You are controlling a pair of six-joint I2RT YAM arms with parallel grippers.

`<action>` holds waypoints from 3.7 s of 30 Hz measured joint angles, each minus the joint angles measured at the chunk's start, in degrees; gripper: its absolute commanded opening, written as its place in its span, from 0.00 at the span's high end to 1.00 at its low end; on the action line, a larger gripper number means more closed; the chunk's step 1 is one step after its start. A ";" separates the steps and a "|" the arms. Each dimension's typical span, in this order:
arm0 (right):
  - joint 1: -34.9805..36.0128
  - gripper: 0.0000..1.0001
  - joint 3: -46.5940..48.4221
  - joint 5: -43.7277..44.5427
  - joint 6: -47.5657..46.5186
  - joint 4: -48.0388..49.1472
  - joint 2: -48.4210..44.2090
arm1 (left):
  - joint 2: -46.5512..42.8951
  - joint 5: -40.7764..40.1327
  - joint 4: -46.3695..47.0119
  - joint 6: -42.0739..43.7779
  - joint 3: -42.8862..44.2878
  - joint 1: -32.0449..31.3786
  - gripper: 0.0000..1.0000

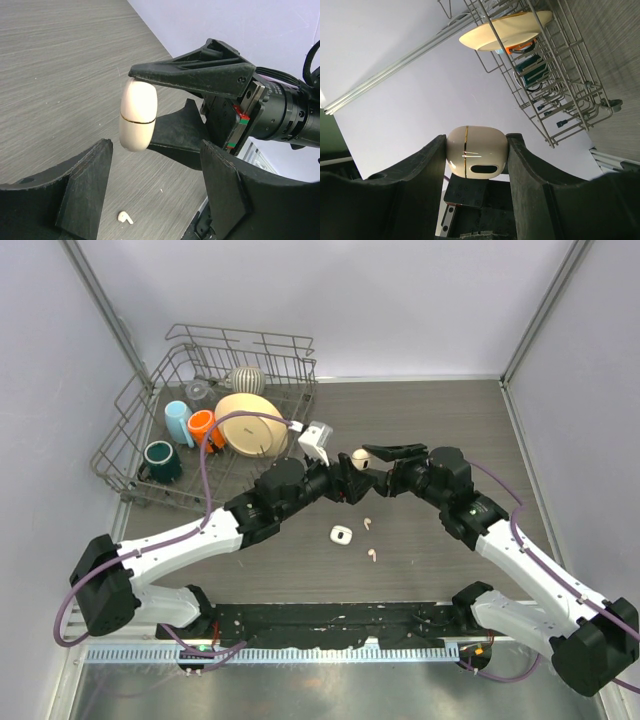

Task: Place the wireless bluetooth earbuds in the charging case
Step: Pick up the charging case at the center of the board.

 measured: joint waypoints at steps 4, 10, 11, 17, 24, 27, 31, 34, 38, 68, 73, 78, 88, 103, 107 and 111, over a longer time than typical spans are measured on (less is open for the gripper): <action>0.17 0.99 0.00 -0.02 0.00 0.00 0.00 | 0.37 -0.09 0.59 0.68 0.20 0.00 0.23; 0.26 0.99 0.00 -0.02 0.00 0.00 -0.02 | 1.62 -0.50 0.52 2.03 1.57 -0.02 0.29; 0.26 0.99 0.00 -0.02 0.00 0.00 -0.02 | 1.92 -0.55 0.50 2.54 2.16 -0.02 0.29; 0.28 0.99 0.00 -0.07 0.00 0.00 -0.04 | 2.14 -1.16 0.52 3.41 3.45 -0.02 0.39; 0.28 0.99 0.02 -0.07 0.00 0.00 -0.39 | 3.58 -1.73 0.39 4.20 4.20 0.02 0.44; 0.28 0.99 0.02 -0.07 0.00 0.02 -0.39 | 3.93 -1.51 0.35 4.17 4.20 0.02 0.54; 0.28 0.99 0.04 -0.11 0.04 0.39 -0.42 | 3.98 -2.25 -0.13 4.44 4.20 0.33 0.71; 0.26 0.99 0.07 -0.09 0.15 0.35 -0.46 | 3.98 -2.60 -0.37 4.74 4.20 0.50 0.76; 0.26 0.99 0.07 -0.07 0.20 0.33 -0.46 | 3.98 -2.82 -0.37 5.33 4.20 0.39 0.85; 0.48 0.16 1.77 4.17 -9.66 -2.56 -4.15 | 1.73 -3.02 -3.21 7.82 4.20 -0.02 1.00; -0.13 0.15 5.77 1.62 -18.73 -4.83 -2.29 | -1.27 3.17 -5.97 8.92 4.20 2.58 1.00; -1.97 0.15 8.52 -9.05 -25.97 -3.04 3.10 | -7.08 14.80 -7.48 8.85 3.87 11.45 1.00; -2.36 0.14 7.61 -21.75 -24.98 9.51 4.81 | -14.62 28.37 -5.25 10.10 -0.76 17.35 1.00; -0.90 0.19 7.61 -27.61 -19.02 17.42 9.05 | -12.63 31.54 -1.49 9.05 -2.38 17.46 1.00; -0.13 0.30 7.61 -27.91 -18.16 18.34 9.44 | -12.63 31.54 -0.87 8.61 -2.38 17.46 1.00; 0.90 0.40 7.26 -28.15 -16.70 20.83 10.51 | -12.63 31.58 -0.26 8.55 -2.38 17.46 1.00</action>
